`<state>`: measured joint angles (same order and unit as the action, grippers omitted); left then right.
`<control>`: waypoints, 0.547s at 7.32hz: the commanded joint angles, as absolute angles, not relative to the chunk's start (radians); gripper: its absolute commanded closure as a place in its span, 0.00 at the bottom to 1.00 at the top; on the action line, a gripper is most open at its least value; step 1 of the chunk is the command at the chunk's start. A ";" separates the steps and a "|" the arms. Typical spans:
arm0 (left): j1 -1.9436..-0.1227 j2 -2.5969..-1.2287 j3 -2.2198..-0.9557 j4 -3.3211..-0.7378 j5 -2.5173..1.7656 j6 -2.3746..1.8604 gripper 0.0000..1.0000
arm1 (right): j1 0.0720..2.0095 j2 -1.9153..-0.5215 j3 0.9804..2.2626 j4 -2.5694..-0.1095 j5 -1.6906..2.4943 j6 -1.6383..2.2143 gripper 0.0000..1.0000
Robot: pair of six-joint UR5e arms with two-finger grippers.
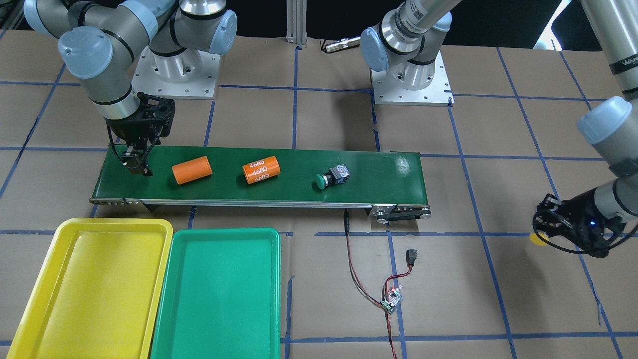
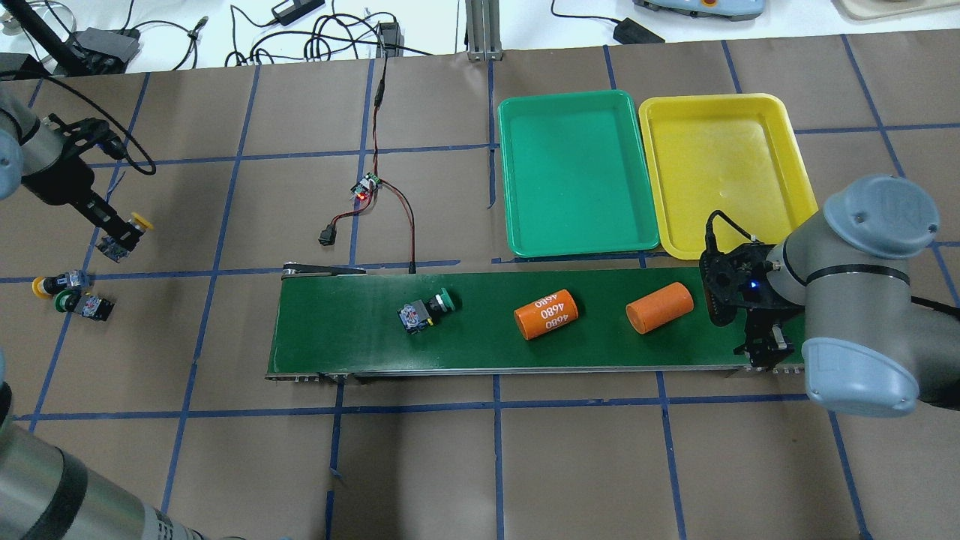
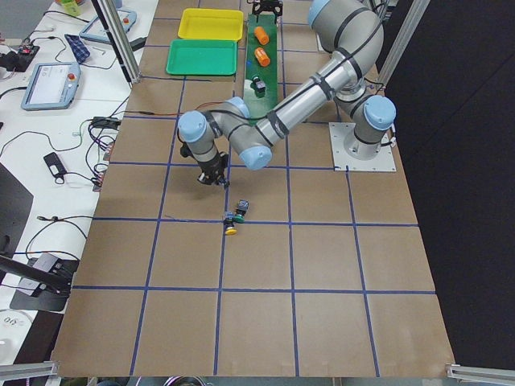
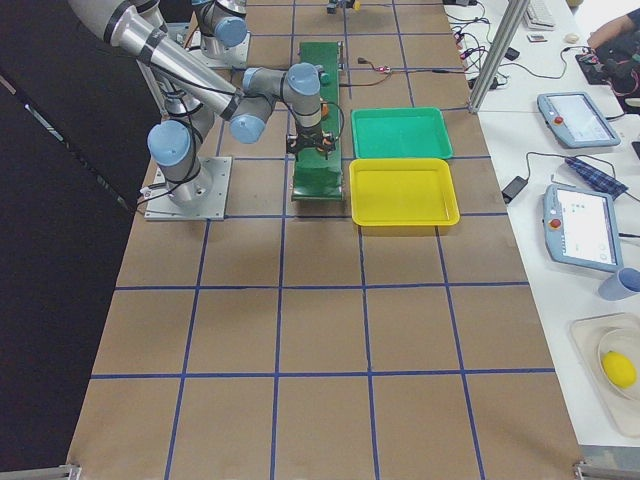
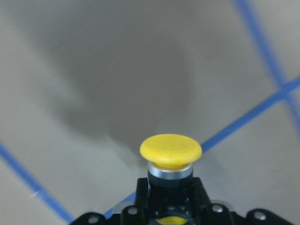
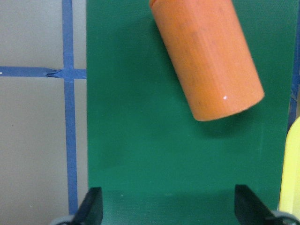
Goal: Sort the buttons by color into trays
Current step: 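Place the yellow-capped button on the conveyor with the left gripper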
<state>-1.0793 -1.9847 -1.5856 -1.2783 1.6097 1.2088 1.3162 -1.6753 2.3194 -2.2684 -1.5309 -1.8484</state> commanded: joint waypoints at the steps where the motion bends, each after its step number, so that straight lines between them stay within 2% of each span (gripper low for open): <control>1: -1.266 -1.820 -1.693 -1.344 1.591 1.213 1.00 | 1.316 -1.675 2.319 -2.267 -1.531 -1.848 0.00; 4: -1.498 -1.675 -1.905 -1.325 1.585 1.193 1.00 | 1.316 -1.675 2.319 -2.267 -1.531 -1.848 0.00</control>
